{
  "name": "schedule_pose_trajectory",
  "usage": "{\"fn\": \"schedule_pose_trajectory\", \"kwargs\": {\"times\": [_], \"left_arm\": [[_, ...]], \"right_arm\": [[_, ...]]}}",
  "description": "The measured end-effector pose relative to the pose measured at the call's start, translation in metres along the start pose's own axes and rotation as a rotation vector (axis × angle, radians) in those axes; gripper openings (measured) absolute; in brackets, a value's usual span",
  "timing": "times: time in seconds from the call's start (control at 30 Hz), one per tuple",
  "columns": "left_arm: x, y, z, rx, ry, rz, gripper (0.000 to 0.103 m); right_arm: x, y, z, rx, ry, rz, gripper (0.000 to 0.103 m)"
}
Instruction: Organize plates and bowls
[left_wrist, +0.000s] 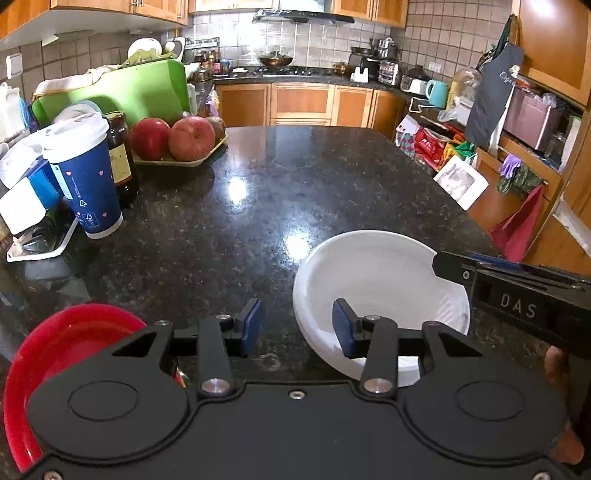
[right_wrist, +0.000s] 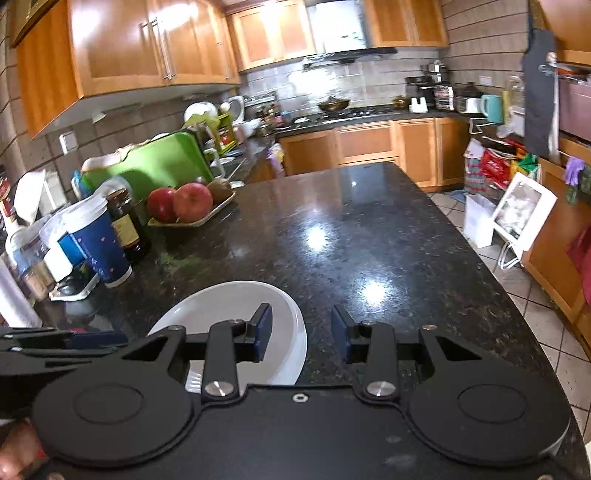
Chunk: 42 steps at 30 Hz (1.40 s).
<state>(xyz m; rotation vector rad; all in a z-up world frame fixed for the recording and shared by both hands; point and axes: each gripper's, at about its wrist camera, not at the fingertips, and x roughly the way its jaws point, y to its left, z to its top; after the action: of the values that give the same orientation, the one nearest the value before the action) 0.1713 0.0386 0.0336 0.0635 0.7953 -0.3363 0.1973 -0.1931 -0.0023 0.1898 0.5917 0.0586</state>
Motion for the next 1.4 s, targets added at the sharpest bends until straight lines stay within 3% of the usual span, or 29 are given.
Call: {"fn": "schedule_pose_trajectory", "kwargs": {"times": [0.33, 0.6, 0.77, 0.83, 1.4], "left_arm": [[0.013, -0.012, -0.001, -0.007, 0.036, 0.038, 0.051], [0.023, -0.016, -0.001, -0.039, 0.062, 0.065, 0.051], [0.025, -0.021, -0.002, -0.043, 0.062, 0.074, 0.038], [0.024, -0.022, -0.003, -0.046, 0.066, 0.07, 0.03], [0.008, -0.034, -0.004, -0.09, 0.051, 0.131, 0.029]], "right_arm": [[0.019, -0.001, -0.002, -0.044, 0.083, 0.049, 0.039], [0.027, -0.006, -0.004, -0.045, 0.12, 0.074, 0.029], [0.03, -0.006, -0.005, -0.05, 0.14, 0.098, 0.018], [0.029, -0.006, -0.004, -0.056, 0.135, 0.11, 0.016], [0.01, -0.011, -0.003, -0.084, 0.099, 0.151, 0.016]]}}
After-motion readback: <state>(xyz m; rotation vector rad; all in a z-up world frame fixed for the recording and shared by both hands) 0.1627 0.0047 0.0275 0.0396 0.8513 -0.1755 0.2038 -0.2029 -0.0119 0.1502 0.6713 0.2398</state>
